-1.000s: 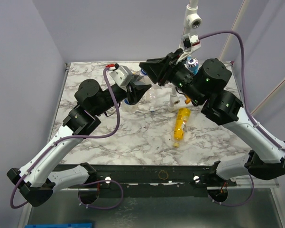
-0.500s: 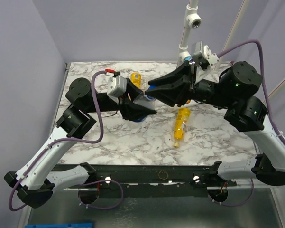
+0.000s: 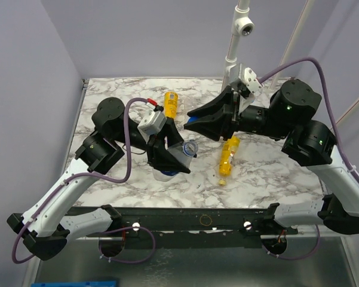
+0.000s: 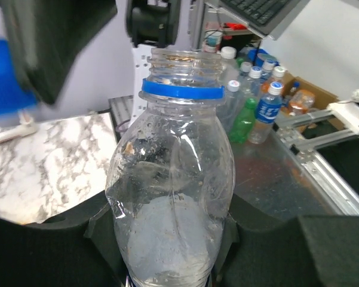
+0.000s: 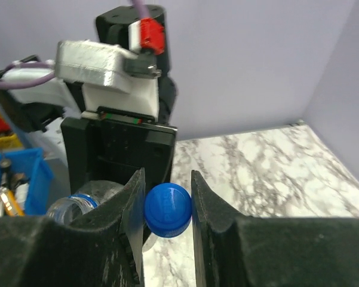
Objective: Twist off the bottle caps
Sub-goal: Place the bottle cap at the center of the board.
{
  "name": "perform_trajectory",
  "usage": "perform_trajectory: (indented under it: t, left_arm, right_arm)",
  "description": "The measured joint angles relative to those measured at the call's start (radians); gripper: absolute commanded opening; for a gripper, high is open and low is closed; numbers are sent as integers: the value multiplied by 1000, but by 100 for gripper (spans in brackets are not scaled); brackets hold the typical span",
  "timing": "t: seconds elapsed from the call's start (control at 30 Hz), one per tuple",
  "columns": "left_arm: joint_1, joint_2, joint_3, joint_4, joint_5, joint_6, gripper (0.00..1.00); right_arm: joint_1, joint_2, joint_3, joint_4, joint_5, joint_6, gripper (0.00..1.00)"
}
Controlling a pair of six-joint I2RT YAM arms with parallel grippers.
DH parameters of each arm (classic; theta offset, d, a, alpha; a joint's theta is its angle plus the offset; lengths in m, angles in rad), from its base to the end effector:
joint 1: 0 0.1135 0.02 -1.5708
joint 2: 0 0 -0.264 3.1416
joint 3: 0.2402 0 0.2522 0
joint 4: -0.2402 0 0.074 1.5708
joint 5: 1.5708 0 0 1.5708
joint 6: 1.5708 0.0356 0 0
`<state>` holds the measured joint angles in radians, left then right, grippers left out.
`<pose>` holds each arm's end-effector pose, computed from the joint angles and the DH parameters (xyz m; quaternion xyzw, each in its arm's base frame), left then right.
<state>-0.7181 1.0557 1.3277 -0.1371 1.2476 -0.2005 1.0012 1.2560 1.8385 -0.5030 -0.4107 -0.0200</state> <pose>0.1241 -0.1533 0.4783 0.5619 0.4036 -0.6154 0.3776 0.1046 0.1897 0.5579 -0.4553 0.5063 0.4609 0.5692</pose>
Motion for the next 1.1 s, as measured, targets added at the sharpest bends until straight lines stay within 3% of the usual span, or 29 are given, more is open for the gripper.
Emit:
perform_trajectory:
  t: [0.1,0.27,0.37,0.53,0.7,0.83,0.93,1.03,1.1]
  left_arm:
    - [8,-24,-40,-49,-73,74,0]
    - [10,-89,-173,-154,-305,317,0]
    - [10,-125,-301,-206,-510,507,0]
    - [12,-126,-433,-254,-720,700,0]
    - [17,-130,-480,-235,-804,725,0]
    - [19,-146,-510,-184,-827,723,0]
    - [23,-147,-519,-143,-843,700,0]
    - [36,-153,-521,-83,-850,638,0]
    - [45,-162,-521,-51,-850,598,0]
  right_arm:
    - [0,-42,-33,1,111,2,1]
    - [-1,-204,-256,7,326,85,1]
    - [-1,-304,-441,-12,470,204,1]
    - [-1,-443,-710,-159,786,542,1]
    - [-2,-494,-839,-375,981,902,1]
    - [-8,-373,-847,-497,1088,1106,2]
    - [-90,-256,-872,-496,1098,1142,1]
    - [-286,-200,-974,-387,1048,1096,1]
    - [-393,-194,-1041,-328,1028,1075,7]
